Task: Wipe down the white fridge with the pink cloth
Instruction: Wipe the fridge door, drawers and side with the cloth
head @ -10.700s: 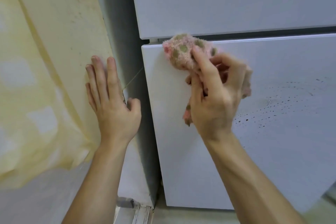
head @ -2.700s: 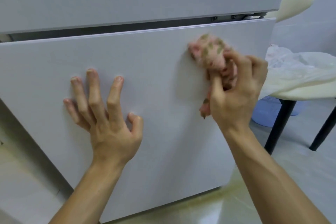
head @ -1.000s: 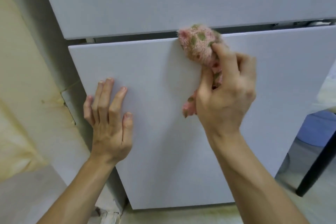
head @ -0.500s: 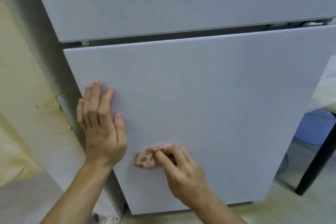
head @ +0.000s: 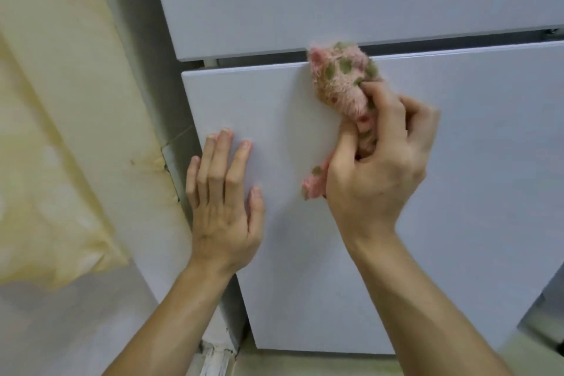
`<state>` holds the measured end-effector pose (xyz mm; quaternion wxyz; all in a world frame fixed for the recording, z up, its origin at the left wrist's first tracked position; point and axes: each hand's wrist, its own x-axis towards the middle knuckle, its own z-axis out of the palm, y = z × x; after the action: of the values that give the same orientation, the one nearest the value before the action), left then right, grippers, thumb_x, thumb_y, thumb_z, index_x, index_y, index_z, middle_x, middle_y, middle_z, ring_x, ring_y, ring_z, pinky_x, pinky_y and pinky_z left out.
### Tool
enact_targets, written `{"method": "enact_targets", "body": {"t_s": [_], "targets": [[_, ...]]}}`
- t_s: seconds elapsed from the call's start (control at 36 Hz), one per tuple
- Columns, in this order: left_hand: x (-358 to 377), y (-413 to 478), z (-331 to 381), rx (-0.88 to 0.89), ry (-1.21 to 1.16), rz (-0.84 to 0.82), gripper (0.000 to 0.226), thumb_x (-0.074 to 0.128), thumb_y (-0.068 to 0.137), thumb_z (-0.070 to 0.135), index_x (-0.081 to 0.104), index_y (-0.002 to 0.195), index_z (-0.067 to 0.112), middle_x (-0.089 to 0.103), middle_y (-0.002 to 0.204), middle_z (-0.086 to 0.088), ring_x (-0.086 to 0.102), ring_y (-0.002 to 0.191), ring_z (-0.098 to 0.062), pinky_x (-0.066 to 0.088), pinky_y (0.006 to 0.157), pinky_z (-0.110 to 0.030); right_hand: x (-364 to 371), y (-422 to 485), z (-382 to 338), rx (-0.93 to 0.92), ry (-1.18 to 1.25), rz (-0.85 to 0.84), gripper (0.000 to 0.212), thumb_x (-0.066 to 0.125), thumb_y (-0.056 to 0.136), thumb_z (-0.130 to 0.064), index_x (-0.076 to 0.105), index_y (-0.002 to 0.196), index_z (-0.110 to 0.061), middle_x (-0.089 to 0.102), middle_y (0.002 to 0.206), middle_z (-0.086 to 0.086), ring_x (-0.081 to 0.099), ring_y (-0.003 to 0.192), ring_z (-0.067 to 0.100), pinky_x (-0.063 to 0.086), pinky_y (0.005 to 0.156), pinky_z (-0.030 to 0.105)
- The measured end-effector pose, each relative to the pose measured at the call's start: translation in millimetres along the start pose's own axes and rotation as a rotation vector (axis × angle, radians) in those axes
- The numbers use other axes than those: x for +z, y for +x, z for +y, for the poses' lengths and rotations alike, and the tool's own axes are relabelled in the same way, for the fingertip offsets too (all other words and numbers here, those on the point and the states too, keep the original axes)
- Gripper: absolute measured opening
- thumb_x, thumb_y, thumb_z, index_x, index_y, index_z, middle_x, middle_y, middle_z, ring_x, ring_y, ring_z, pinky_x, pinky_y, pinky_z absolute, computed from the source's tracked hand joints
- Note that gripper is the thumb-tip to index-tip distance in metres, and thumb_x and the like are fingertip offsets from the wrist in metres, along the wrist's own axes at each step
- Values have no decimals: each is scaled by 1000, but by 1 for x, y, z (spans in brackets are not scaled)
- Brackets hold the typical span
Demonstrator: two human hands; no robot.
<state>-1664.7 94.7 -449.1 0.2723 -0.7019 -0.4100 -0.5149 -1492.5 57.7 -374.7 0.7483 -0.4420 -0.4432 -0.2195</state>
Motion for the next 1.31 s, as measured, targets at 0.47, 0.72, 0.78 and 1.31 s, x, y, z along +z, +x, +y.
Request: {"method": "enact_targets", "body": {"t_s": [0.47,0.72,0.78,1.31], "targets": [[-16,-8,-20,-31,-13,-13,65,50,94,9,35,157,12,23,169,-10,10,163,-21,13,130,-53,-31,-117,60,-560,-66,-650,25,69,89,4,78,110,-6,56,106,4,55,81,23,53,56,36],[-36,2,-45,-23,72,-9,65,59,90,6,49,151,26,26,168,-15,15,160,-34,7,130,-50,15,-7,-13,-155,-3,-188,31,72,90,-1,77,119,-9,61,109,13,61,95,25,44,87,15],[-35,4,-42,-21,55,4,63,60,90,5,50,150,23,27,168,-14,15,161,-32,10,130,-52,27,5,-31,-70,45,-105,34,71,88,-1,76,120,-9,62,108,14,58,98,19,39,90,9],[-26,10,-80,-183,57,61,74,53,95,6,24,163,2,14,172,-20,8,162,-38,17,129,-60,-8,-145,43,-610,-88,-693,26,67,90,6,78,111,-6,67,107,8,58,81,26,55,66,39]]}}
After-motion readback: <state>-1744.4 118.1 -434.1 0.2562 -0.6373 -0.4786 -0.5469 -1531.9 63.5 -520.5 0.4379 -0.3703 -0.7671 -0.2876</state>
